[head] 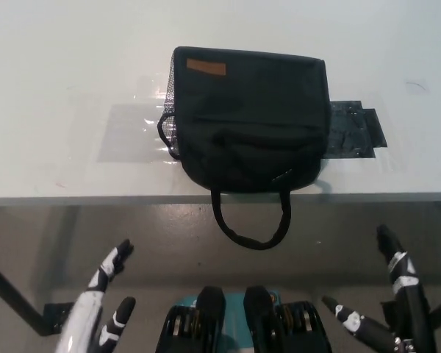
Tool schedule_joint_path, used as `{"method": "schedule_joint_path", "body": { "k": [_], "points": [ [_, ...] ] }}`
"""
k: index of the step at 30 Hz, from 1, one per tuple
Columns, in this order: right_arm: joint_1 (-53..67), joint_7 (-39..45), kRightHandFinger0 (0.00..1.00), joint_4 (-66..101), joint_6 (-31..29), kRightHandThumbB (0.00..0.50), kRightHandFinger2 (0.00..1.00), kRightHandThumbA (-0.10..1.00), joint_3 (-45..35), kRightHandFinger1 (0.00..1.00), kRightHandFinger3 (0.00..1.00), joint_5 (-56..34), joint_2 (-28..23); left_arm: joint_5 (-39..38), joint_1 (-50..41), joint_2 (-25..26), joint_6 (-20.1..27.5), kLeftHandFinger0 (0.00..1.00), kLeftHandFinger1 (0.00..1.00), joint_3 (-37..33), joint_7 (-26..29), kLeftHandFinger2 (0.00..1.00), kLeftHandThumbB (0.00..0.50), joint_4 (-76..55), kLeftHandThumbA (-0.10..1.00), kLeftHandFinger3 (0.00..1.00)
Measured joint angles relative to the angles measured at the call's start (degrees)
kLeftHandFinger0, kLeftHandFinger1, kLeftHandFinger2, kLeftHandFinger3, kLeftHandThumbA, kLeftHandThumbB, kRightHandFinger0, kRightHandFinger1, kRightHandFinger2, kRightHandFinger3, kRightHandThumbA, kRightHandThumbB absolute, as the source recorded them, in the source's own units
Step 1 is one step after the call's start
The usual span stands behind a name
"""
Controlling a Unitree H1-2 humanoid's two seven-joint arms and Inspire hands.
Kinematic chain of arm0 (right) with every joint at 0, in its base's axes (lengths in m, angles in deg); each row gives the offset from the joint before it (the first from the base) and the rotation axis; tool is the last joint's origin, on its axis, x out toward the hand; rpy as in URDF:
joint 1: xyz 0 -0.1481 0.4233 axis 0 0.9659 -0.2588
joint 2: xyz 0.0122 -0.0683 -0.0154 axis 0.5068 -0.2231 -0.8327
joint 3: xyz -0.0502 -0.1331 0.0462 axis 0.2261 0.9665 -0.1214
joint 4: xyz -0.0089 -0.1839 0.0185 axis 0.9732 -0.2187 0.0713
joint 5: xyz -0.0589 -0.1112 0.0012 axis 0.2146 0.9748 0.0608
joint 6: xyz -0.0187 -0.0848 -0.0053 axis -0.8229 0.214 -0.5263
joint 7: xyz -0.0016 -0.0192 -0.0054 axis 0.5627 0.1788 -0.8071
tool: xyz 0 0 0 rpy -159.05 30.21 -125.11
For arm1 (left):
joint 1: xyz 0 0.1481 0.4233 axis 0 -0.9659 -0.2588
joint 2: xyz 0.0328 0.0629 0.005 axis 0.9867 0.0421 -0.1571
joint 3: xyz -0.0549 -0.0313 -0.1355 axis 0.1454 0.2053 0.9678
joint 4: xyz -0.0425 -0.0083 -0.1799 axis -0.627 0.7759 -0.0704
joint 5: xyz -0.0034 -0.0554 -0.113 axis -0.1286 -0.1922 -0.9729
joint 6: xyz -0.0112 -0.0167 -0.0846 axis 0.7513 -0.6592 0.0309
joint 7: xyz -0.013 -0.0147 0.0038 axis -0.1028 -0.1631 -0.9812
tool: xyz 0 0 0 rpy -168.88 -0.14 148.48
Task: A soft travel bag is kept infront of the robot in the middle of the desk and the robot uses both its hands to press it to reduce its size
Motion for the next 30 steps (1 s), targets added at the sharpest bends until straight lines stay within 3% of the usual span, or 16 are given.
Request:
{"method": "schedule_joint_path", "body": {
  "k": [3,4,8,13,17,18,22,27,30],
  "points": [
    [-1.7,0.0,1.00,4.4,0.6,0.335,1.00,1.00,-1.2,1.00,1.00,3.0,-0.8,2.9,3.3,0.9,-0.1,1.00,1.00,1.4,-0.3,1.00,0.217,-3.9,1.00,1.00],
    [-3.5,0.1,1.00,7.3,1.1,0.369,1.00,1.00,-2.1,1.00,1.00,4.5,-1.4,4.3,6.4,1.7,-0.3,1.00,1.00,2.5,-0.8,1.00,0.215,-6.4,1.00,1.00],
    [-10.8,0.6,1.00,13.4,3.4,0.389,1.00,1.00,-3.6,1.00,1.00,7.3,-3.5,7.7,18.2,4.6,-1.3,1.00,1.00,4.6,-2.8,1.00,0.241,-11.9,1.00,1.00],
    [-19.4,2.1,1.00,17.9,8.2,0.384,1.00,1.00,-4.4,1.00,1.00,9.7,-4.3,11.4,31.7,7.1,-4.1,1.00,1.00,5.1,-6.7,1.00,0.290,-13.3,1.00,1.00],
    [-25.8,3.6,1.00,19.2,13.3,0.344,1.00,1.00,-4.3,1.00,1.00,11.1,-4.3,14.1,40.8,7.5,-6.3,1.00,1.00,4.9,-9.5,1.00,0.257,-11.6,1.00,1.00],
    [-27.3,4.2,1.00,19.2,14.7,0.315,1.00,1.00,-4.3,1.00,1.00,11.4,-4.4,14.7,42.7,7.6,-6.6,1.00,1.00,4.8,-10.1,1.00,0.242,-10.6,1.00,1.00],
    [-32.3,5.9,1.00,18.8,18.9,0.283,1.00,1.00,-4.1,1.00,1.00,11.6,-5.1,16.2,47.3,7.8,-7.1,1.00,1.00,3.8,-11.4,1.00,0.243,-5.7,1.00,1.00],
    [-41.1,8.8,1.00,14.5,25.5,0.252,1.00,1.00,-3.0,1.00,1.00,12.1,-6.2,19.4,53.6,8.1,-6.8,1.00,1.00,0.7,-11.8,1.00,0.095,6.1,1.00,1.00],
    [-46.9,10.3,1.00,9.1,28.9,0.247,1.00,1.00,-1.5,1.00,1.00,12.7,-6.6,22.0,57.7,8.8,-6.5,1.00,1.00,-1.8,-11.5,1.00,0.065,14.9,1.00,1.00]
  ]
}}
